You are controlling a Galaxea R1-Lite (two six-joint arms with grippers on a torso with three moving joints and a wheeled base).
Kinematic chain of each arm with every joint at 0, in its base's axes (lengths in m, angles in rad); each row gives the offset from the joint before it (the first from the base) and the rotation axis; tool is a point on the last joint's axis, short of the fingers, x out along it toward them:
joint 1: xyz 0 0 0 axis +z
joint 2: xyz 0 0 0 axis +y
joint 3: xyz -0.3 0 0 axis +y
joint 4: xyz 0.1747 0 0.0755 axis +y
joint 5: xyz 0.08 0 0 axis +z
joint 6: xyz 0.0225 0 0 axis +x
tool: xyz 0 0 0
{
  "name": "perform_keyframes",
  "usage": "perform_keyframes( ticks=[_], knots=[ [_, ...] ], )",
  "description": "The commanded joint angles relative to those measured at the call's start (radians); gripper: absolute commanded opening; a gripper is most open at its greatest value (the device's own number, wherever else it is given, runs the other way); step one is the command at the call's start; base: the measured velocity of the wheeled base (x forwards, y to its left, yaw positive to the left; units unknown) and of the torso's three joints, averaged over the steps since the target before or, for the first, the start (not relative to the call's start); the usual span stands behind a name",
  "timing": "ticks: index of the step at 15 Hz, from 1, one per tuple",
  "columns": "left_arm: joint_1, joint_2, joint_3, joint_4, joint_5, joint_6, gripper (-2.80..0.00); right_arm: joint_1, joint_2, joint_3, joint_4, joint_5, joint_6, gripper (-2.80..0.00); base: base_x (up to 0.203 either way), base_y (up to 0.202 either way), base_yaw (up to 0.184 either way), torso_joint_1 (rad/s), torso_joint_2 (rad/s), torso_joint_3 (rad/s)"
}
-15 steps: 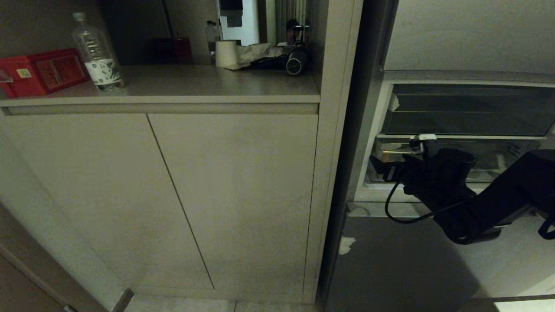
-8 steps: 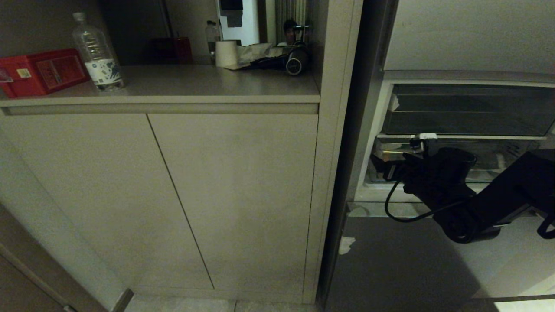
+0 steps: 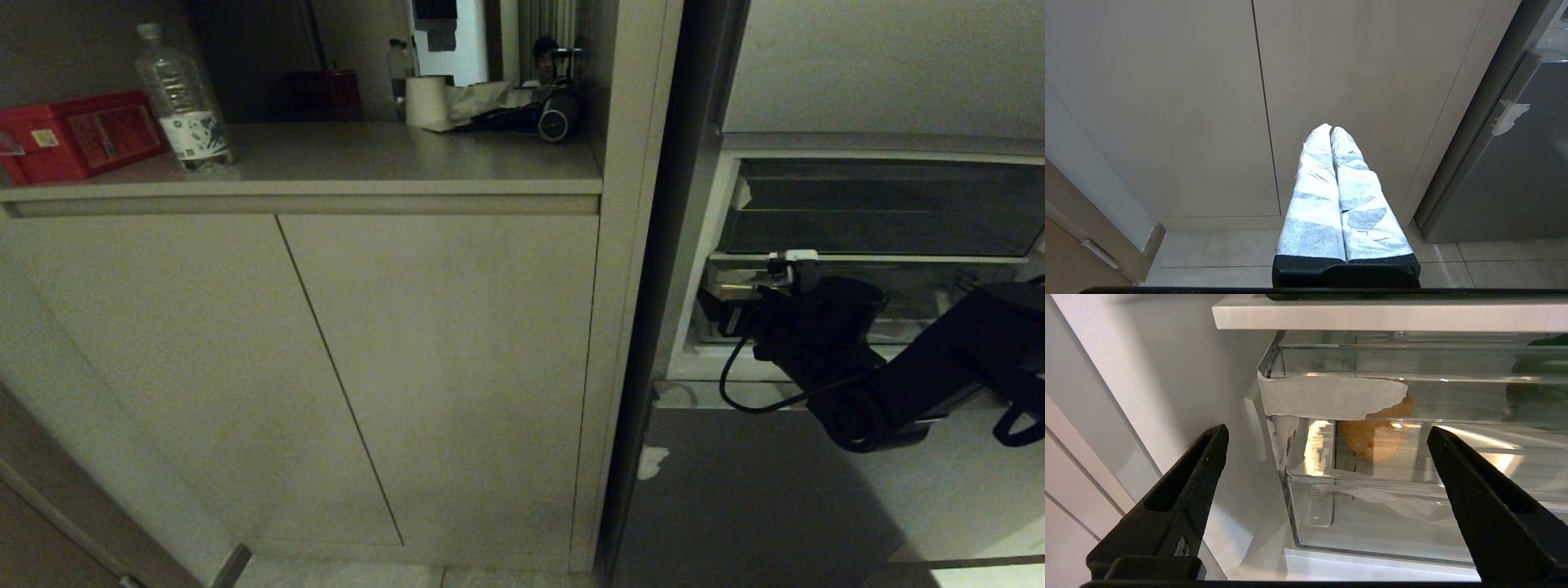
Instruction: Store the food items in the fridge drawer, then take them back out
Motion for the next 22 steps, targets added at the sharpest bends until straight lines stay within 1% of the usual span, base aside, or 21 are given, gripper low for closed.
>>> perform_keyframes(
  ticks=[1, 3, 8, 9, 12, 14, 16, 20, 22],
  knots=[
    [0.0, 0.002, 0.0, 0.0, 0.0, 0.0, -2.8, 0.0, 0.006, -0.012, -0.007, -0.001, -0.001, 0.0, 0.0, 0.0, 0.0, 0.0, 0.0, 0.0],
    [0.0, 0.002, 0.0, 0.0, 0.0, 0.0, -2.8, 0.0, 0.01, -0.023, 0.014, -0.002, 0.001, 0.0, 0.0, 0.0, 0.0, 0.0, 0.0, 0.0],
    [0.0, 0.002, 0.0, 0.0, 0.0, -0.002, -2.8, 0.002, 0.01, -0.02, 0.013, -0.002, 0.001, 0.0, 0.0, 0.0, 0.0, 0.0, 0.0, 0.0],
    [0.0, 0.002, 0.0, 0.0, 0.0, 0.0, -2.8, 0.005, 0.01, -0.022, 0.013, -0.002, 0.001, -2.8, 0.0, 0.0, 0.0, 0.0, 0.0, 0.0],
    [0.0, 0.002, 0.0, 0.0, -0.001, 0.0, -2.8, 0.037, 0.006, -0.021, 0.013, -0.004, 0.001, -2.8, 0.0, 0.0, 0.0, 0.0, 0.0, 0.0],
    [0.0, 0.002, 0.0, 0.0, -0.001, 0.0, -2.8, 0.065, 0.007, -0.024, 0.014, -0.036, -0.001, -2.8, 0.0, 0.0, 0.0, 0.0, 0.0, 0.0],
    [0.0, 0.002, 0.0, 0.0, -0.001, 0.0, -2.8, 0.092, 0.013, -0.039, 0.016, -0.044, -0.002, -2.8, 0.0, 0.0, 0.0, 0.0, 0.0, 0.0],
    [0.0, 0.002, 0.0, 0.0, -0.001, 0.0, -2.8, 0.101, 0.015, -0.057, 0.037, -0.048, -0.001, -2.8, 0.0, 0.0, 0.0, 0.0, 0.0, 0.0],
    [0.0, 0.002, 0.0, 0.0, 0.0, 0.0, -2.8, 0.101, 0.011, -0.048, 0.036, -0.076, -0.002, -2.8, 0.0, 0.0, 0.0, 0.0, 0.0, 0.0]
  ],
)
